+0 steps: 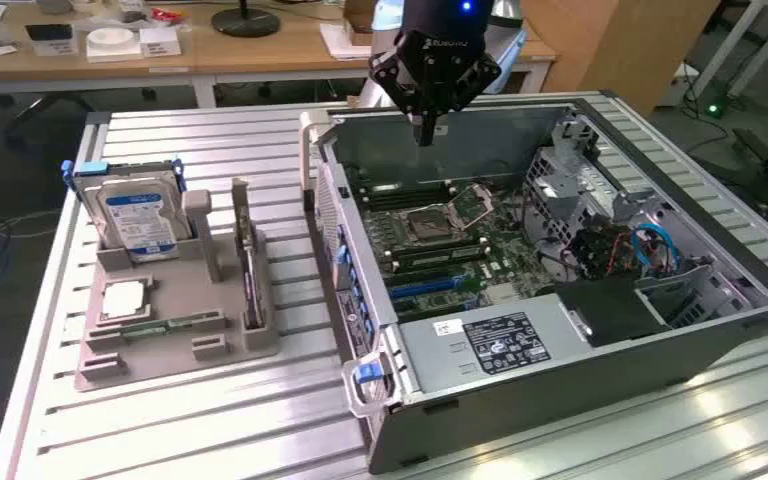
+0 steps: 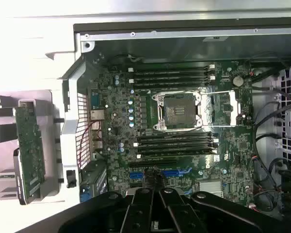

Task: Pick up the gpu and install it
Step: 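Reach for the gpu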

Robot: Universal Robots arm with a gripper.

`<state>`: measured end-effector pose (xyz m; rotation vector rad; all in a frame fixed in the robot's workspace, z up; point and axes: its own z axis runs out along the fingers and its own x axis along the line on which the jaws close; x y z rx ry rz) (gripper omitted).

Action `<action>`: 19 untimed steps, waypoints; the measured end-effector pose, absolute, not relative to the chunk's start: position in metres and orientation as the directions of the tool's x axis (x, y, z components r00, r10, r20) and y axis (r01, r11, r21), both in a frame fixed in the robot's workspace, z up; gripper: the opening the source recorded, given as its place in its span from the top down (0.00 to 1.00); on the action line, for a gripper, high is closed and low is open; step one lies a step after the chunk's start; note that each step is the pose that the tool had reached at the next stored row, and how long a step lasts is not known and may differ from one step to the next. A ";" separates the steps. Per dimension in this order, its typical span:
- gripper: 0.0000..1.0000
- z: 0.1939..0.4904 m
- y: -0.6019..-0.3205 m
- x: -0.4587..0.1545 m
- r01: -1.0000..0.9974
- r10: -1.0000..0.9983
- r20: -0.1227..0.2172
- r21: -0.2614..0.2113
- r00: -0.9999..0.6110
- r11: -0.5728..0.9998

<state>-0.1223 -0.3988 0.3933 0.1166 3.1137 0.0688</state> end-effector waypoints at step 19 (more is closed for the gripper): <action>0.89 0.393 -0.399 -0.159 0.074 0.075 -0.023 0.045 -0.997 0.996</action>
